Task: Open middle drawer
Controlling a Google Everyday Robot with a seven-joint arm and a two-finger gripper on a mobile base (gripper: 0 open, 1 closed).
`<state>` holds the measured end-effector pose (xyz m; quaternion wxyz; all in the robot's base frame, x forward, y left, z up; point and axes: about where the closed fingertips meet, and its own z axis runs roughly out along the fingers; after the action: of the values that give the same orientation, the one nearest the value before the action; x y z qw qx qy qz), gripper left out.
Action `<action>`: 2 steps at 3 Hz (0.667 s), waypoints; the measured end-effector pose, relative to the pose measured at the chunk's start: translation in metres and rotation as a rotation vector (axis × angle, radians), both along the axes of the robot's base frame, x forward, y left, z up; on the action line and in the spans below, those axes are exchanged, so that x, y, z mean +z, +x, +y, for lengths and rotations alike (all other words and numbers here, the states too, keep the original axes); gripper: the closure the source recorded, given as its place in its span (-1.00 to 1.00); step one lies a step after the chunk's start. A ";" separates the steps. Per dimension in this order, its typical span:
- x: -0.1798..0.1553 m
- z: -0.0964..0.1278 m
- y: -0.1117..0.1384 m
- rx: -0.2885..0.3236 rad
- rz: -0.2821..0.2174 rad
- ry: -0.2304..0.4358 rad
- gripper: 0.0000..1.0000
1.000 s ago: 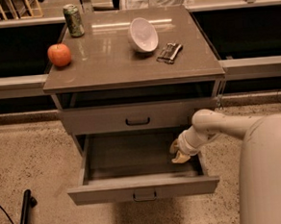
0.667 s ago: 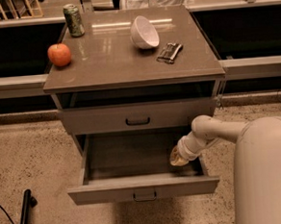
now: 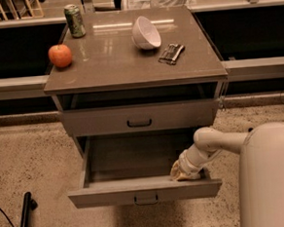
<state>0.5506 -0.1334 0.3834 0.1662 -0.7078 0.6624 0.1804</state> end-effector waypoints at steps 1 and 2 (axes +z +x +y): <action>0.002 0.002 -0.010 0.008 0.023 0.011 0.54; 0.008 0.004 -0.028 0.020 0.064 0.026 0.52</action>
Offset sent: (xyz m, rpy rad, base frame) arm -0.0553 0.0033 0.0236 0.0497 0.1260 0.0381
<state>0.5230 -0.1299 0.3917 0.1523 -0.7062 0.6577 0.2132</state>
